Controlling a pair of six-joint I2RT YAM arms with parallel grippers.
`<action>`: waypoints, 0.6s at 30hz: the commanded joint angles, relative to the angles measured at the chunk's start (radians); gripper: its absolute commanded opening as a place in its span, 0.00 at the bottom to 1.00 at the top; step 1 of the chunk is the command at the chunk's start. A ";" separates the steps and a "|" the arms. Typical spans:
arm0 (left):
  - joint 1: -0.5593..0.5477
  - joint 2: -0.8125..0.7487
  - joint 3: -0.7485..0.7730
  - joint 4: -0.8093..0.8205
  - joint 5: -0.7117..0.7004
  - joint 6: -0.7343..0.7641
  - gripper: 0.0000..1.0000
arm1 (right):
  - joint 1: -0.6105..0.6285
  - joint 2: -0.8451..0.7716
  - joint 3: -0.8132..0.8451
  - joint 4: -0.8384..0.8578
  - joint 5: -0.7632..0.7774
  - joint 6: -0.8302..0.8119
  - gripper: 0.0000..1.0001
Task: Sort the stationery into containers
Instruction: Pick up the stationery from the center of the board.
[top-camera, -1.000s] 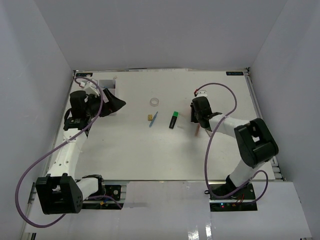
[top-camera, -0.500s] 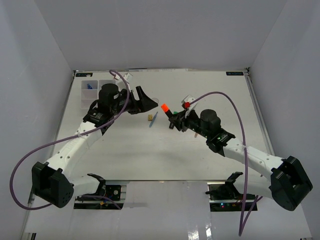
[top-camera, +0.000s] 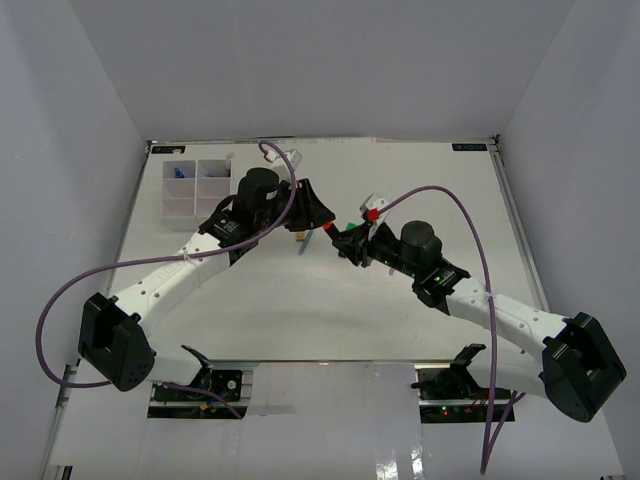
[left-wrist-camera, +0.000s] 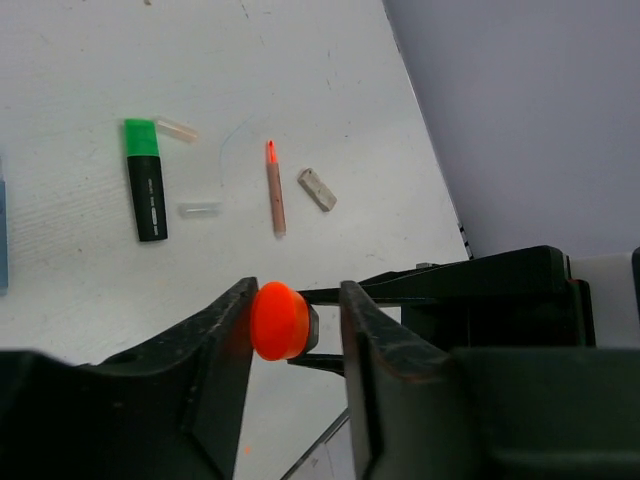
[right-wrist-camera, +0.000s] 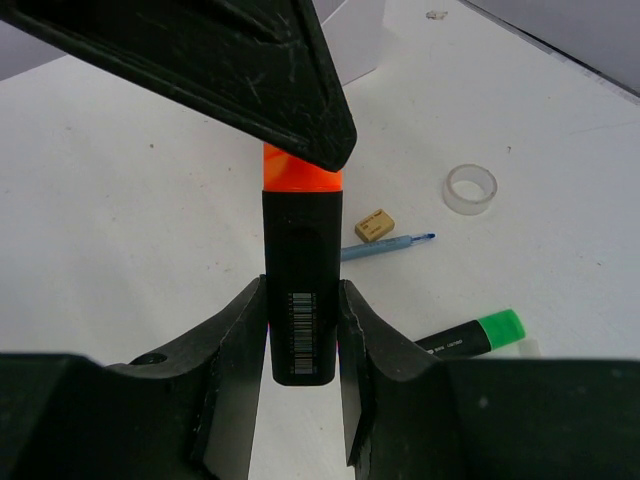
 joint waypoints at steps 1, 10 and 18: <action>-0.016 -0.003 0.043 -0.013 -0.028 0.007 0.44 | 0.005 -0.023 -0.005 0.072 -0.004 -0.015 0.12; -0.025 0.016 0.043 -0.015 -0.040 0.015 0.05 | 0.005 -0.008 -0.007 0.083 0.019 -0.015 0.29; 0.081 -0.068 0.026 -0.076 -0.253 0.098 0.04 | 0.002 -0.031 -0.037 0.045 0.091 0.013 0.93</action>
